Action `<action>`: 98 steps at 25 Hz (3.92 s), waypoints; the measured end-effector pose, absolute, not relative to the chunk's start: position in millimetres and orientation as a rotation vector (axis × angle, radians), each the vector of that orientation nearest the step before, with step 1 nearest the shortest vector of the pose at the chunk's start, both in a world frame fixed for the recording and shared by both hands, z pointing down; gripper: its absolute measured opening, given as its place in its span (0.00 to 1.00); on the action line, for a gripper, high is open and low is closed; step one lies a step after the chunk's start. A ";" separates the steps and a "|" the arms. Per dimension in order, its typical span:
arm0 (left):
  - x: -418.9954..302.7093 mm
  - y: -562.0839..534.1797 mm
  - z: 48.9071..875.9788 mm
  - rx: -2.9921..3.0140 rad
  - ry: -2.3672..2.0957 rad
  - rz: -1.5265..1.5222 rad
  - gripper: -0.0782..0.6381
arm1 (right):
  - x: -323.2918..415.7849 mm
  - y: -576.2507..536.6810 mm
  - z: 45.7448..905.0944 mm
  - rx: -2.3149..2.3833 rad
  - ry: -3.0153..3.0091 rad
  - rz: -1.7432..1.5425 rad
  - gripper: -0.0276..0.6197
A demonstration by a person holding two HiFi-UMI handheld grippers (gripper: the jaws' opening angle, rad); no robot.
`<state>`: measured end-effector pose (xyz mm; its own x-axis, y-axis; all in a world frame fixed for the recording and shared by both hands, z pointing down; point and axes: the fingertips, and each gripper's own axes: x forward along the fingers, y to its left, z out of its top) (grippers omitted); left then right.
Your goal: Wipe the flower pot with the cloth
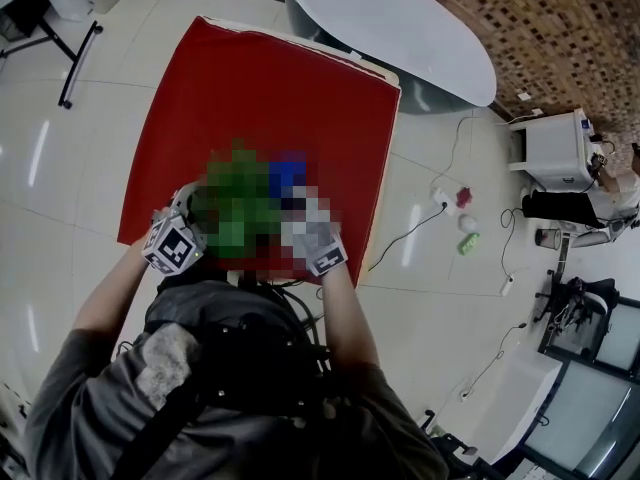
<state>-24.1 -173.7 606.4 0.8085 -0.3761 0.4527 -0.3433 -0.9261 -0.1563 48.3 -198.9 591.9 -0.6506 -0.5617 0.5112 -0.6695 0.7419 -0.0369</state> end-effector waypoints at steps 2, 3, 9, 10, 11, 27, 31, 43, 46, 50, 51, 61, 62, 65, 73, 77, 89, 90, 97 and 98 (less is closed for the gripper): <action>-23.7 -173.9 606.7 -2.930 0.568 -0.750 0.67 | 45.6 -206.5 593.0 0.926 -2.465 0.305 0.14; -23.9 -173.9 606.4 -2.933 0.562 -0.749 0.67 | 45.4 -208.6 592.5 0.928 -2.470 0.315 0.14; -28.2 -178.4 606.9 -2.975 0.530 -0.725 0.67 | 37.7 -196.3 595.8 0.858 -2.493 0.395 0.14; -26.3 -177.8 606.6 -2.988 0.518 -0.713 0.67 | 36.5 -191.6 595.1 0.851 -2.493 0.403 0.14; -23.2 -176.4 605.8 -2.999 0.505 -0.703 0.67 | 37.2 -186.8 594.4 0.853 -2.494 0.411 0.14; 1.1 -164.4 608.1 -3.039 0.460 -0.653 0.68 | 32.9 -114.0 599.7 0.804 -2.500 0.503 0.14; -1.0 -164.9 607.7 -3.038 0.517 -0.682 0.68 | 43.1 -116.7 595.3 0.860 -2.481 0.475 0.14; -39.3 -158.9 605.2 -3.037 0.825 -0.735 0.68 | 53.7 -140.6 600.2 0.874 -2.435 0.395 0.14; -47.6 -146.3 607.7 -3.034 0.850 -0.755 0.68 | 42.8 -125.4 599.7 0.834 -2.455 0.411 0.14; -50.2 -134.3 605.2 -3.024 0.872 -0.742 0.68 | 27.8 -106.3 599.4 0.788 -2.476 0.420 0.14; -49.2 -132.7 604.2 -3.023 0.881 -0.731 0.69 | 23.5 -101.8 599.6 0.771 -2.481 0.419 0.14; -32.1 -145.2 597.4 -2.959 1.023 -0.637 0.70 | -11.7 -77.7 603.1 0.659 -2.497 0.399 0.14; -31.8 -146.4 597.8 -2.961 1.024 -0.633 0.70 | -13.3 -77.3 603.4 0.653 -2.494 0.393 0.14; -32.5 -149.9 599.1 -2.973 1.007 -0.628 0.69 | -13.9 -78.2 602.8 0.647 -2.489 0.387 0.14; -27.7 -166.9 600.8 -2.992 0.920 -0.632 0.69 | 35.6 -115.4 591.9 0.805 -2.471 0.411 0.14; -31.1 -168.4 598.7 -3.004 0.893 -0.629 0.69 | 51.4 -157.6 585.1 0.871 -2.445 0.336 0.14; -35.4 -166.4 604.6 -3.029 0.823 -0.630 0.69 | 16.5 -177.7 594.0 0.692 -2.492 0.322 0.14; -35.7 -166.7 604.2 -3.030 0.821 -0.630 0.69 | 16.0 -174.7 594.5 0.694 -2.494 0.332 0.14; -35.5 -166.2 604.0 -3.041 0.831 -0.630 0.69 | 8.8 -142.4 597.3 0.706 -2.513 0.411 0.14; -34.1 -166.3 603.5 -3.044 0.836 -0.629 0.69 | 7.0 -135.8 596.3 0.695 -2.519 0.419 0.14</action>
<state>-34.1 -166.3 603.5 0.7890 -0.4756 0.3889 -0.5057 -0.8622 -0.0285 7.0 -135.8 596.3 -0.7501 -0.3947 0.5307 -0.5452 0.8232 -0.1583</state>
